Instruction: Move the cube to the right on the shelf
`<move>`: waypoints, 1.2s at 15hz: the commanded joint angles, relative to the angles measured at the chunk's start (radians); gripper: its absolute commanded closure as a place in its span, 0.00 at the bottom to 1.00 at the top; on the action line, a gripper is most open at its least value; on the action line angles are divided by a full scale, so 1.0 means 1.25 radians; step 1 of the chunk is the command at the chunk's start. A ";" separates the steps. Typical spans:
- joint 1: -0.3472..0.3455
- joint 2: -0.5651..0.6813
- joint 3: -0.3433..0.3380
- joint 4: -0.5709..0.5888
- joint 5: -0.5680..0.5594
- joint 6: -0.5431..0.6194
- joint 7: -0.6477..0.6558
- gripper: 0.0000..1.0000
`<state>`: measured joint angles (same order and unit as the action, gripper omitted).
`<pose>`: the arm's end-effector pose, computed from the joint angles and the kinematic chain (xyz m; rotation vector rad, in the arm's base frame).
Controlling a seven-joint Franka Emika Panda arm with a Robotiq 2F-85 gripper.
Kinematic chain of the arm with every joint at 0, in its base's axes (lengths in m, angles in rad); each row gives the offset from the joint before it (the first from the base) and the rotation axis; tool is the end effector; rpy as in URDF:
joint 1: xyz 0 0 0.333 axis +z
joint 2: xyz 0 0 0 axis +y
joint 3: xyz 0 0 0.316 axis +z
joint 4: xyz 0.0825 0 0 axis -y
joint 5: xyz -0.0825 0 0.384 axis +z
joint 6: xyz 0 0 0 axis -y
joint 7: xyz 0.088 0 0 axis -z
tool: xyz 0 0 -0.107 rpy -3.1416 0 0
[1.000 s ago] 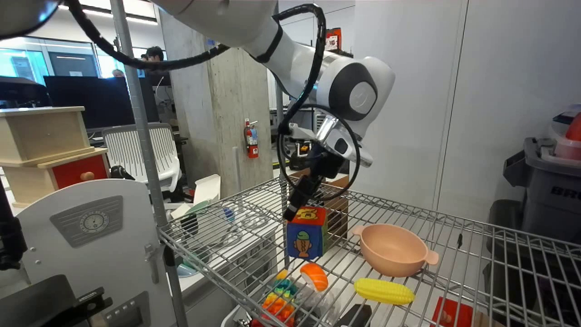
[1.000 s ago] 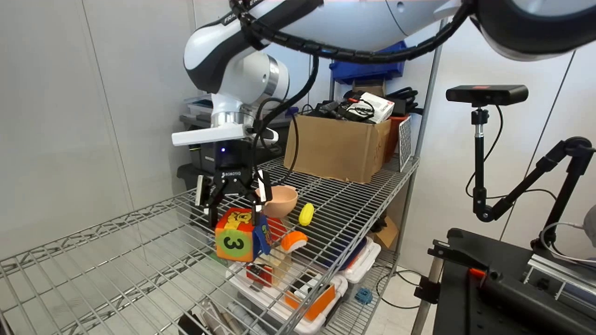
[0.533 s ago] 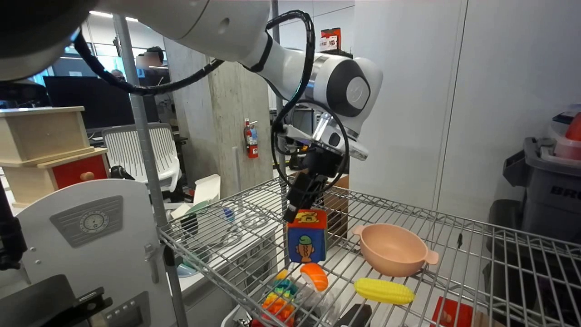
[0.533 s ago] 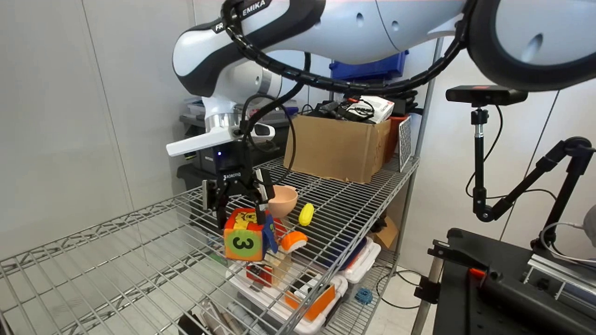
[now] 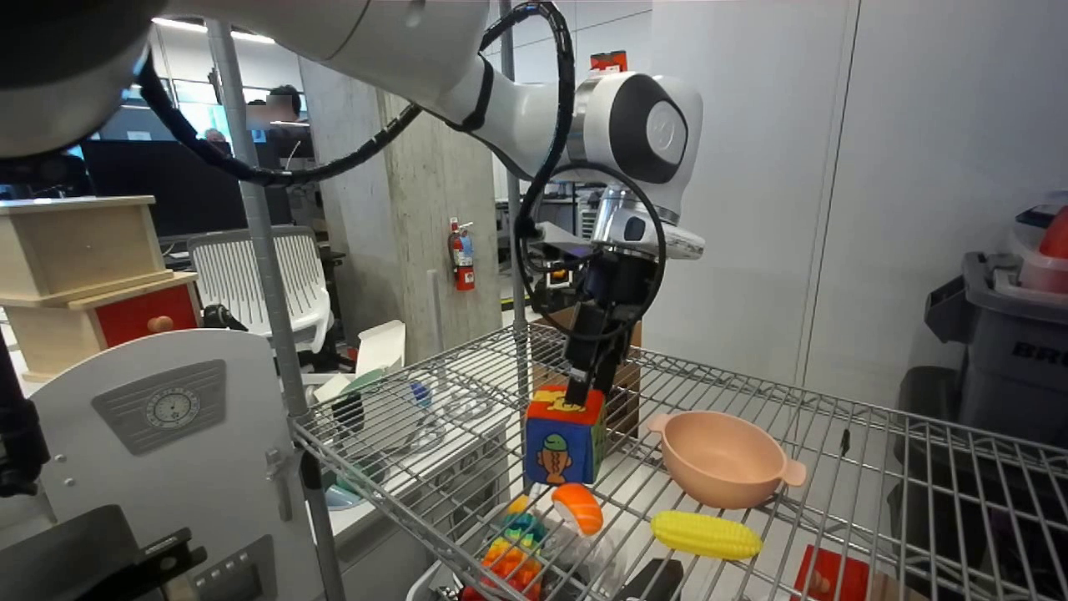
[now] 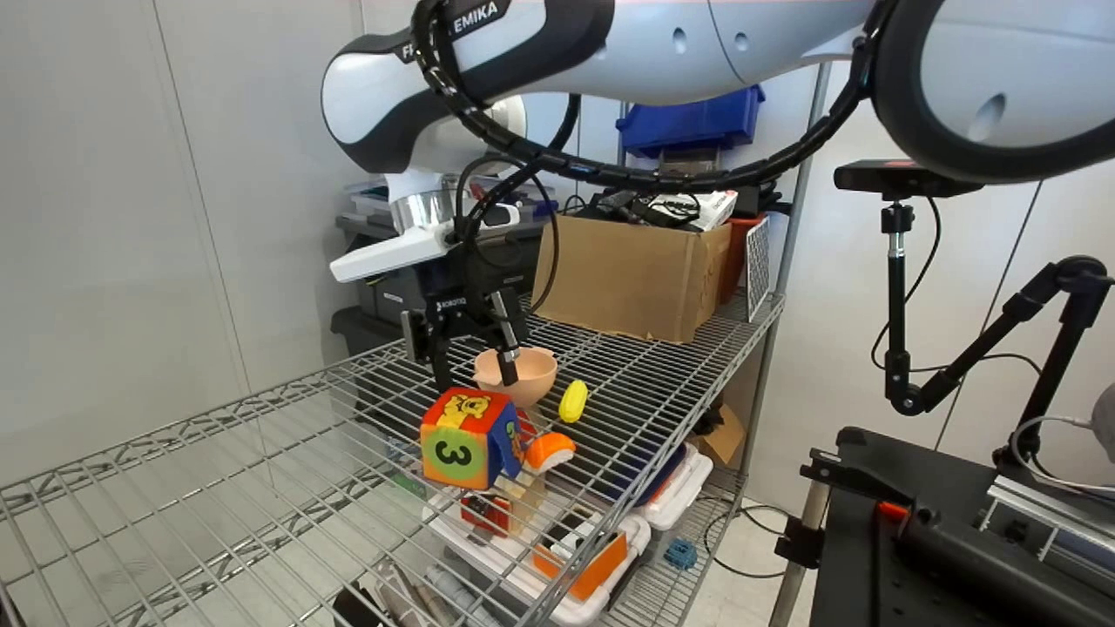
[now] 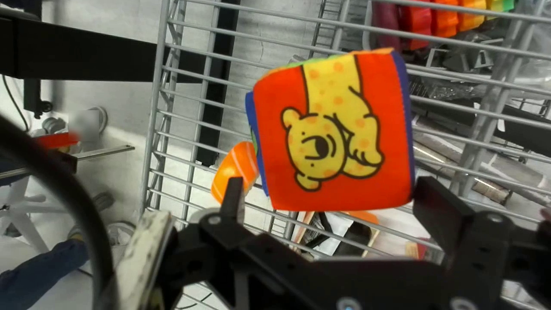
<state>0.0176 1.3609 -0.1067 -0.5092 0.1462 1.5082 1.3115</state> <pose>0.7625 -0.0059 0.1538 2.2793 -1.8293 -0.4588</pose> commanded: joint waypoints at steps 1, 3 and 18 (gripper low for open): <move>0.015 0.027 -0.013 0.033 -0.021 0.012 0.012 0.00; 0.019 0.034 -0.015 0.035 -0.023 0.023 0.005 0.00; 0.022 0.004 0.019 0.056 -0.081 0.115 -0.031 0.92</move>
<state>0.0471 1.4194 -0.1112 -0.4395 0.0560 1.6211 1.3041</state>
